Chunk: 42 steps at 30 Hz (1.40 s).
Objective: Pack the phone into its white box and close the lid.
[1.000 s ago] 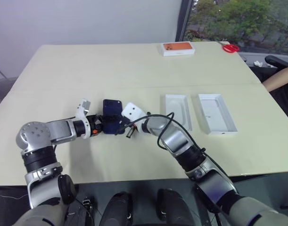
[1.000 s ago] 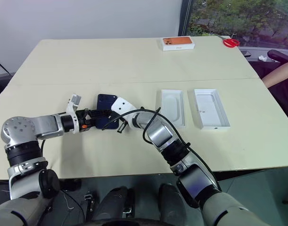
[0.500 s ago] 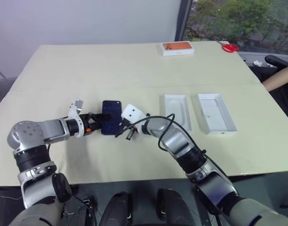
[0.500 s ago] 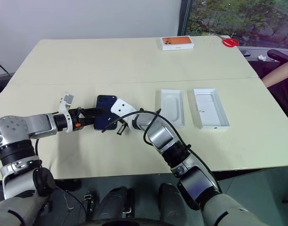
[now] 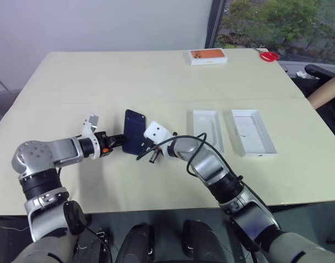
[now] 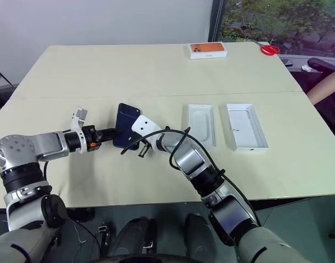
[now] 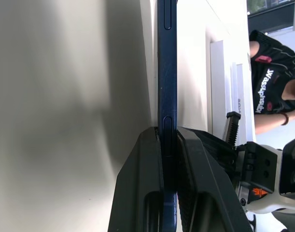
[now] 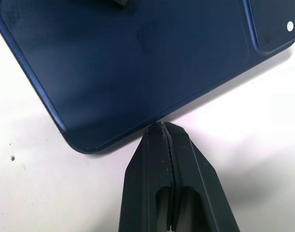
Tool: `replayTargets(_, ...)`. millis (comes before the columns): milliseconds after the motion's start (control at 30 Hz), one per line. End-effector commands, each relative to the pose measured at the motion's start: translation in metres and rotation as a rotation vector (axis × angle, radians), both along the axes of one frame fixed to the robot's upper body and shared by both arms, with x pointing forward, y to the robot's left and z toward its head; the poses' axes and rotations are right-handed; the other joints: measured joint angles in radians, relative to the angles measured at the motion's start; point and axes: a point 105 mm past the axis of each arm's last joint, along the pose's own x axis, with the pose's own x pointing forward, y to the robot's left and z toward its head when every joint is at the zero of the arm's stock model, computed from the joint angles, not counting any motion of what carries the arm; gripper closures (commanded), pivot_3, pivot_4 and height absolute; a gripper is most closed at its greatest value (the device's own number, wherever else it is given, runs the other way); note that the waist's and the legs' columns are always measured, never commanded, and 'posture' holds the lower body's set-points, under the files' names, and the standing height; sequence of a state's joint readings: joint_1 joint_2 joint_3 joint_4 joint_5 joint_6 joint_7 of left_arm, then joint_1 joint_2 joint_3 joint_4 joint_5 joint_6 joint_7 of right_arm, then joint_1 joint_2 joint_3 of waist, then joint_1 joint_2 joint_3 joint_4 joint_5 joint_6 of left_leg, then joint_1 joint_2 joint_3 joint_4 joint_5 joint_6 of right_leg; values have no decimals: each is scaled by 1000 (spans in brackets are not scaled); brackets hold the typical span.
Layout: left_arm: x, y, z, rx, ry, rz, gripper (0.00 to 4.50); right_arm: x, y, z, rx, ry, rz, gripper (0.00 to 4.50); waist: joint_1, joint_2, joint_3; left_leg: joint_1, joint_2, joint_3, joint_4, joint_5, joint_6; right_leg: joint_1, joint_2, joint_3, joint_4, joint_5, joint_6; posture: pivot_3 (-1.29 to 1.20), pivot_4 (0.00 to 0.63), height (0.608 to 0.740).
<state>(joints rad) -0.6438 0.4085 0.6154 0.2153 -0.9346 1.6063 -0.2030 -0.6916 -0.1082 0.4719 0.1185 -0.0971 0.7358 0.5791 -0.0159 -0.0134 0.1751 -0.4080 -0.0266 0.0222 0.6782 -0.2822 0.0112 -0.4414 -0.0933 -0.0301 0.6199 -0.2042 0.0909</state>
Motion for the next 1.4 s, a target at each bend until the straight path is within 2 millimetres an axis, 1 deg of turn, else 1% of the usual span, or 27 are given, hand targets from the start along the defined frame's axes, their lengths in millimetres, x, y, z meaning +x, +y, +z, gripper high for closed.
replayTargets(33, 4, -1, 20, -43, -67, -2, 4483, -2, -4, 13, -7, -60, 6, 4500, 0, 0, 0, 0, 0, 0, 0, 0, 0, 0, 0, 0, 0, 0, 0, 0, 150, 740)
replayTargets(100, 7, -2, 29, -96, -94, 8, 4483, -2, -12, 25, -20, -105, 1, 4500, 1, 0, 0, 0, 0, 0, 0, 0, 0, 0, 0, 0, 0, 0, 0, 0, 150, 740)
replayTargets(167, 10, -8, 42, -156, -139, -1, 4483, -7, -24, 41, -14, -140, 6, 4500, 4, -1, 1, -1, 0, 0, 0, 0, 0, -1, 0, 0, 0, 0, 0, 0, 150, 740)
replayTargets(200, 10, -11, 45, -170, -152, -7, 4483, -10, -28, 46, -12, -146, 9, 4500, 4, -1, 1, -2, 0, 0, 0, 0, 0, -1, 0, 0, 0, 0, 0, 0, 150, 740)
replayTargets(267, 11, -33, 53, -198, -178, -66, 4483, -19, -50, 58, 3, -146, -11, 4500, 6, -1, 1, -2, 0, 0, 0, 0, 0, -1, 0, -1, -1, 0, 0, 0, 150, 740)
replayTargets(300, 12, -48, 55, -205, -179, -98, 4483, -23, -63, 61, 4, -143, -30, 4500, 13, -1, 1, -2, 0, 0, 0, 0, 0, -1, 0, -1, -1, 0, 0, 0, 150, 740)
replayTargets(333, 12, -57, 56, -208, -179, -117, 4483, -26, -72, 64, 3, -141, -42, 4500, 19, -1, 1, -2, 0, -1, 1, 0, 0, 0, 0, -1, -2, 0, 0, 0, 150, 740)
replayTargets(367, 13, -62, 56, -209, -177, -123, 4483, -28, -77, 65, 1, -137, -49, 4500, 22, -2, 1, -2, 0, -1, 1, 0, 1, 1, 0, -2, -4, 0, 0, 0, 150, 740)
replayTargets(400, 13, -74, 58, -221, -184, -132, 4483, -30, -89, 65, -1, -129, -79, 4500, 23, -2, 1, -2, -1, -1, 2, -1, 2, 1, -1, -2, -4, 0, 0, 0, 150, 740)
replayTargets(467, 13, -86, 60, -236, -191, -136, 4483, -33, -102, 65, -4, -119, -112, 4500, 25, -2, 1, -2, -1, 0, 2, -2, 4, 2, -1, -2, -4, 0, 0, 0, 150, 740)
replayTargets(500, 13, -104, 62, -244, -197, -162, 4483, -33, -120, 65, -21, -116, -164, 4500, 25, -3, 2, -2, -1, 0, 2, -2, 4, 1, -1, -2, -4, 0, 0, 0, 150, 740)
replayTargets(567, 13, -136, 59, -228, -175, -198, 4483, -34, -151, 65, -39, -111, -266, 4500, 33, -4, 2, -2, -1, 0, 2, -2, 5, 1, 0, -2, -4, 0, 0, 0, 150, 740)
replayTargets(600, 13, -145, 58, -220, -168, -205, 4483, -35, -159, 66, -43, -110, -293, 4500, 36, -4, 2, -2, -1, -1, 2, -3, 5, 2, 0, -2, -4, 0, 0, 0, 150, 740)
replayTargets(633, 13, -158, 57, -235, -149, -230, 4483, -36, -170, 66, -47, -106, -326, 4500, 35, -4, 3, -3, -1, -1, 2, -3, 5, 2, 0, -2, -5, 0, 0, 0, 150, 740)
replayTargets(700, 13, -172, 57, -257, -131, -260, 4483, -37, -180, 65, -52, -102, -357, 4500, 29, -4, 3, -3, -1, 0, 2, -3, 7, 3, 0, -2, -6, 0, 0, 0, 150, 740)
replayTargets(833, 20, -209, 36, -177, -30, -285, 4483, -43, -214, 64, -84, -97, -472, 4500, 30, -4, 3, -2, 0, 0, 2, -4, 8, 3, 5, -2, -6, 0, 0, 0, 150, 740)
replayTargets(1000, 25, -226, 26, -140, 7, -299, 4483, -49, -234, 67, -105, -104, -539, 4500, 29, -5, 3, -2, 1, 1, 2, -4, 9, 3, 5, -2, -6, 0, 0, 0, 150, 740)
replayTargets(1167, 25, -236, 22, -145, 18, -317, 4483, -52, -246, 67, -126, -103, -571, 4500, 31, -5, 3, -2, 1, 1, 3, -4, 9, 3, 5, -2, -7, 0, 0, 0, 150, 740)
replayTargets(1233, 25, -240, 21, -143, 21, -321, 4483, -53, -248, 67, -130, -102, -577, 4500, 31, -5, 3, -2, 1, 1, 3, -5, 10, 4, 5, -2, -7, 0, 0, 0, 150, 740)
replayTargets(1400, 25, -247, 21, -137, 21, -331, 4483, -51, -247, 67, -130, -105, -574, 4500, 31, -5, 3, -2, 1, 1, 4, -5, 10, 4, 5, -2, -7, 0, 0, 0, 150, 740)
